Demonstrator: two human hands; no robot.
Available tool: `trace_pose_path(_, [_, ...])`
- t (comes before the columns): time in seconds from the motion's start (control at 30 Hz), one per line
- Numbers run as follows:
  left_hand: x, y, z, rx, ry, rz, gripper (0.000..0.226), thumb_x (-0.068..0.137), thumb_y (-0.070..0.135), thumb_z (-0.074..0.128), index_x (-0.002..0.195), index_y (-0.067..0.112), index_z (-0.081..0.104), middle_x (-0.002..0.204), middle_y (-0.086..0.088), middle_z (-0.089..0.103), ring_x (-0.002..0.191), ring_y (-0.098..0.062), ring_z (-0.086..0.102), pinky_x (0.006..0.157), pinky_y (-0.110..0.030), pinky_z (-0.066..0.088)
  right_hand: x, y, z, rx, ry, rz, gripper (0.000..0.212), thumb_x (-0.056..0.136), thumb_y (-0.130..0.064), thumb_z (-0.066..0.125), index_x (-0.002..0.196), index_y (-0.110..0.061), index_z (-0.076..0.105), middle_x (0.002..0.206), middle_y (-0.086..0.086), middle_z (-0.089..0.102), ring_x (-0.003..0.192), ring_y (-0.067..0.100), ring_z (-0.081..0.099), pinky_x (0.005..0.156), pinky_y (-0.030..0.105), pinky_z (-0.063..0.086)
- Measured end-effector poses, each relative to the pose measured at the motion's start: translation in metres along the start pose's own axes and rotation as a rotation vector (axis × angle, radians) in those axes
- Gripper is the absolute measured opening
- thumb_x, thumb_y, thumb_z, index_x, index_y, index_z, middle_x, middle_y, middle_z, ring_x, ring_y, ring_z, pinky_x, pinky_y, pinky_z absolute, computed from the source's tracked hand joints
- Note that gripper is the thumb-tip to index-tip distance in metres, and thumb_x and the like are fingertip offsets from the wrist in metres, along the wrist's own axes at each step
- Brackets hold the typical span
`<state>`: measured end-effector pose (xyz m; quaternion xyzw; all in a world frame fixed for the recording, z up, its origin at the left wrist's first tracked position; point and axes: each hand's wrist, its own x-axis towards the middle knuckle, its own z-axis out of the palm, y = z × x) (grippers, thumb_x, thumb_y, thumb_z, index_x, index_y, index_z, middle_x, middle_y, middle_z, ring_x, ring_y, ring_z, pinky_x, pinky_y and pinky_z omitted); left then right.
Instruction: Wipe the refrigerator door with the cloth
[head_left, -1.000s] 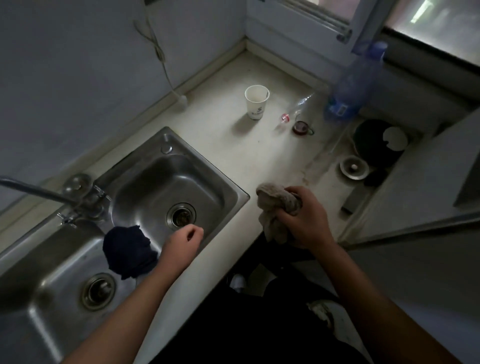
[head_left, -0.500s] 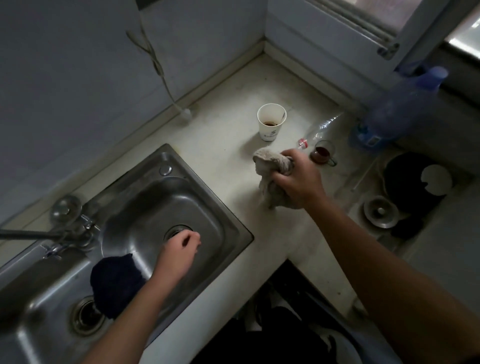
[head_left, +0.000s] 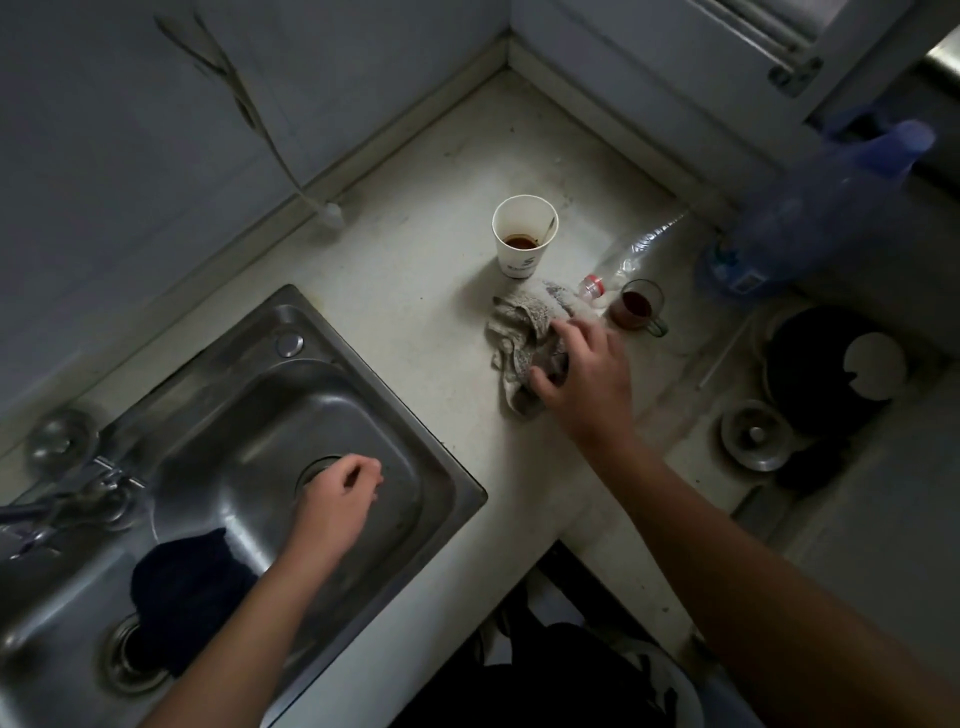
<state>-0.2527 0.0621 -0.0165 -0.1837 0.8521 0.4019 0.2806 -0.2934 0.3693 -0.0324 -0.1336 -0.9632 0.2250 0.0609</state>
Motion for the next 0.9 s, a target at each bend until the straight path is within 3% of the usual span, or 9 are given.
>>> trace_pose_path(0.13, [0.003,-0.004,0.000,0.003,-0.001,-0.009,0.022,0.101,0.031,0.053,0.089,0.026,0.071,0.091,0.007,0.075,0.085,-0.016,0.072,0.089,-0.047,0.058,0.004,-0.002,0.010,-0.042,-0.067,-0.014,0.067,0.080,-0.040,0.076,0.141,-0.020,0.057,0.141,0.004,0.057,0.130,0.030,0.048,0.105,0.045,0.044])
trace_pose_path(0.33, [-0.003,-0.001,0.001,0.004,0.007,-0.003,0.023,0.101,0.029,0.053,0.092,0.019,0.071,0.090,0.005,0.074,0.082,-0.013,0.070,0.090,-0.045,0.058,0.020,-0.005,0.008,-0.040,-0.128,-0.035,0.062,0.079,-0.035,0.076,0.136,-0.016,0.061,0.137,0.008,0.061,0.127,0.034,0.051,0.106,0.047,0.046])
trace_pose_path(0.5, [-0.012,-0.005,-0.002,-0.004,0.009,0.000,0.023,0.101,0.029,0.053,0.091,0.019,0.072,0.090,0.005,0.074,0.084,-0.015,0.070,0.092,-0.045,0.058,-0.001,-0.012,0.004,0.070,-0.010,0.040,0.043,0.083,-0.023,0.070,0.123,-0.008,0.062,0.128,0.014,0.059,0.121,0.035,0.052,0.101,0.046,0.049])
trace_pose_path(0.63, [-0.025,-0.017,-0.013,0.021,0.014,-0.011,0.024,0.100,0.033,0.053,0.091,0.021,0.071,0.091,0.005,0.075,0.086,-0.014,0.071,0.092,-0.046,0.058,-0.006,-0.016,0.008,0.007,-0.199,0.042,0.067,0.090,-0.034,0.069,0.148,-0.009,0.046,0.152,0.014,0.046,0.143,0.033,0.037,0.115,0.045,0.037])
trace_pose_path(0.7, [-0.033,-0.021,-0.021,0.030,0.028,-0.007,0.023,0.100,0.034,0.052,0.091,0.023,0.071,0.091,0.004,0.075,0.086,-0.015,0.071,0.091,-0.046,0.057,-0.001,-0.018,0.002,0.011,-0.274,0.058,0.069,0.091,-0.036,0.067,0.151,-0.010,0.042,0.156,0.013,0.042,0.146,0.032,0.033,0.117,0.045,0.033])
trace_pose_path(0.83, [-0.059,-0.036,-0.028,0.026,0.015,0.037,0.024,0.102,0.036,0.050,0.093,0.026,0.069,0.095,0.004,0.074,0.090,-0.015,0.070,0.090,-0.043,0.056,-0.007,-0.022,-0.021,0.143,-0.273,0.093,0.045,0.088,-0.030,0.064,0.123,-0.002,0.061,0.131,0.017,0.059,0.126,0.037,0.051,0.102,0.042,0.043])
trace_pose_path(0.9, [-0.068,-0.041,-0.029,0.034,0.026,0.048,0.024,0.102,0.037,0.049,0.092,0.028,0.069,0.096,0.007,0.074,0.089,-0.013,0.069,0.088,-0.040,0.055,-0.026,-0.026,-0.030,0.163,-0.243,0.138,0.039,0.092,-0.027,0.064,0.125,-0.005,0.063,0.128,0.017,0.062,0.121,0.037,0.056,0.098,0.038,0.044])
